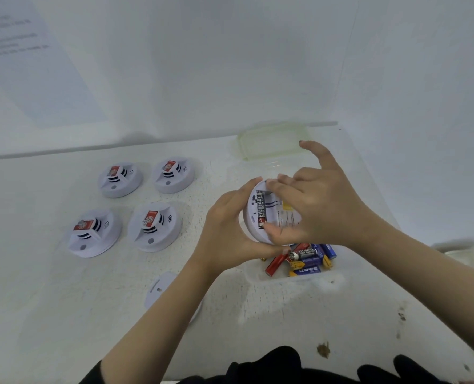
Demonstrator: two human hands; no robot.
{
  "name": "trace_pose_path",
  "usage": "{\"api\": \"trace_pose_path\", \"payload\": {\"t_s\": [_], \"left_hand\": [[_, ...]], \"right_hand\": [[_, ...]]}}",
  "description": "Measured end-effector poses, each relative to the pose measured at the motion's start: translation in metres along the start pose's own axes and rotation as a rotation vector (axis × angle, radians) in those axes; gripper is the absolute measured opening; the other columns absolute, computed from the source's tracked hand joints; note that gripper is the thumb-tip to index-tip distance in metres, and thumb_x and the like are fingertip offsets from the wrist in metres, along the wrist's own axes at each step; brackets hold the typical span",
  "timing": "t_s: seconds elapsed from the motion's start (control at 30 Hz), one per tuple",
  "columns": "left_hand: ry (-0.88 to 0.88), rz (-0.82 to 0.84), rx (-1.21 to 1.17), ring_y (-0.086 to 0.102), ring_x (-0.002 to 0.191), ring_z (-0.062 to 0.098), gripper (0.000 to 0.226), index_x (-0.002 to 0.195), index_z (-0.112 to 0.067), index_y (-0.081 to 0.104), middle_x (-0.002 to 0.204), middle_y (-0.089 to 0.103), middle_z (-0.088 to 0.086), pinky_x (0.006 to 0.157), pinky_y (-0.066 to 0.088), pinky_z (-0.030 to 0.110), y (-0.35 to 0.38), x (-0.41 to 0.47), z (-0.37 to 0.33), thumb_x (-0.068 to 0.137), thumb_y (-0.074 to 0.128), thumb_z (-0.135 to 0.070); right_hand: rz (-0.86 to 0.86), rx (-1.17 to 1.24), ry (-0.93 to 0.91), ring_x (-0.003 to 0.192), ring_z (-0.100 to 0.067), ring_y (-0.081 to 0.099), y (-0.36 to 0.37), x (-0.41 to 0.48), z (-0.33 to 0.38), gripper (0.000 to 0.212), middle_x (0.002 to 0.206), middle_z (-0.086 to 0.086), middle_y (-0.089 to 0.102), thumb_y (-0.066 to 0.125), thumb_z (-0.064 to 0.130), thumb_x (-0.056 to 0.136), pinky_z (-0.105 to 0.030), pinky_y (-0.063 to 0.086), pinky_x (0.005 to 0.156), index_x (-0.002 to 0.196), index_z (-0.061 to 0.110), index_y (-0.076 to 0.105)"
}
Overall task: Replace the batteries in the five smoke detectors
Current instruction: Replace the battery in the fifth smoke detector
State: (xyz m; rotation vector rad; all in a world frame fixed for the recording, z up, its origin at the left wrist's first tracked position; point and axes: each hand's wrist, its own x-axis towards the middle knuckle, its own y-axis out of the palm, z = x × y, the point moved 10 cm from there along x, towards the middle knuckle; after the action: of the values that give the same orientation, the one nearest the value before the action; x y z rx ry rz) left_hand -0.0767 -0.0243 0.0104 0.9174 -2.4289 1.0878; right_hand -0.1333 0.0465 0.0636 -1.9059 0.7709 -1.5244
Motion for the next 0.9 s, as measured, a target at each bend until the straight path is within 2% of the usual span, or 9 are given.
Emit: {"api": "trace_pose_path", "payload": {"t_s": [0.2,0.27,0.37,0.43,0.5,0.6,0.67,0.8,0.9], "left_hand": [[-0.044,0.009,-0.079,0.062,0.108,0.007,0.090,0.133,-0.024,0.049,0.119,0.062,-0.015,0.092,0.052,0.035,0.004,-0.006,0.005,0.054,0.084,-0.048],[-0.059,-0.009,-0.110,0.063,0.108,0.012,0.087,0.133,-0.016,0.052,0.118,0.066,-0.006,0.091,0.053,0.040,0.002,-0.006,0.006,0.056,0.087,-0.039],[-0.032,-0.041,-0.134,0.064,0.106,0.012,0.082,0.130,-0.010,0.051,0.115,0.067,0.000,0.090,0.054,0.036,-0.005,-0.001,0.003,0.059,0.088,-0.028],[-0.014,-0.028,-0.117,0.064,0.108,0.014,0.083,0.129,-0.006,0.051,0.117,0.066,0.003,0.093,0.052,0.036,-0.006,0.002,0.003,0.059,0.089,-0.027],[-0.025,-0.010,-0.094,0.064,0.107,0.017,0.086,0.130,-0.001,0.051,0.117,0.066,0.004,0.092,0.053,0.040,-0.005,0.002,0.010,0.057,0.092,-0.024],[-0.047,-0.001,-0.081,0.065,0.104,0.019,0.088,0.132,-0.002,0.051,0.116,0.066,0.004,0.089,0.053,0.044,-0.003,-0.001,0.016,0.058,0.090,-0.028],[-0.048,-0.003,-0.083,0.064,0.107,0.019,0.088,0.131,0.000,0.051,0.118,0.066,0.006,0.091,0.052,0.042,-0.002,0.000,0.014,0.059,0.091,-0.027],[-0.077,-0.004,-0.121,0.061,0.113,0.014,0.090,0.133,-0.002,0.048,0.122,0.064,0.003,0.094,0.052,0.035,-0.007,0.002,0.017,0.058,0.090,-0.030],[-0.090,-0.020,-0.097,0.056,0.118,0.003,0.095,0.136,-0.011,0.044,0.127,0.059,-0.007,0.096,0.047,0.020,-0.018,-0.001,0.020,0.057,0.087,-0.041]], "right_hand": [[-0.018,0.070,0.024,0.051,-0.022,0.063,-0.006,-0.001,-0.008,0.033,0.063,-0.005,0.070,0.044,0.021,0.087,-0.051,0.027,0.108,0.081,0.008,0.075],[-0.017,0.076,0.031,0.062,-0.022,0.068,-0.008,-0.001,-0.006,0.032,0.077,-0.006,0.074,0.045,0.025,0.091,-0.053,0.025,0.108,0.089,0.012,0.075],[0.051,0.089,0.002,0.095,-0.022,0.068,-0.002,-0.006,0.005,0.032,0.116,-0.007,0.067,0.049,0.033,0.092,-0.056,0.024,0.108,0.113,0.018,0.069],[0.078,0.122,-0.032,0.103,-0.021,0.062,0.001,-0.010,0.012,0.032,0.122,-0.005,0.064,0.047,0.030,0.093,-0.057,0.025,0.107,0.117,0.021,0.066],[0.075,0.170,-0.006,0.103,-0.021,0.059,0.002,-0.012,0.010,0.030,0.118,-0.004,0.065,0.049,0.032,0.092,-0.056,0.026,0.106,0.112,0.022,0.069],[0.051,0.215,0.059,0.095,-0.019,0.061,0.003,-0.012,0.008,0.029,0.103,0.001,0.069,0.058,0.042,0.087,-0.054,0.028,0.105,0.101,0.023,0.073],[0.029,0.272,0.108,0.091,-0.016,0.060,0.003,-0.013,0.005,0.027,0.097,0.005,0.071,0.060,0.040,0.085,-0.051,0.029,0.105,0.099,0.021,0.074],[-0.064,0.501,0.321,0.086,-0.010,0.059,-0.003,-0.022,-0.015,0.024,0.089,0.004,0.072,0.058,0.026,0.085,-0.036,0.033,0.104,0.102,0.017,0.072],[-0.170,0.647,0.512,0.084,-0.013,0.062,-0.014,-0.034,-0.035,0.019,0.086,0.008,0.070,0.057,0.024,0.084,-0.024,0.040,0.093,0.099,0.023,0.069]]}}
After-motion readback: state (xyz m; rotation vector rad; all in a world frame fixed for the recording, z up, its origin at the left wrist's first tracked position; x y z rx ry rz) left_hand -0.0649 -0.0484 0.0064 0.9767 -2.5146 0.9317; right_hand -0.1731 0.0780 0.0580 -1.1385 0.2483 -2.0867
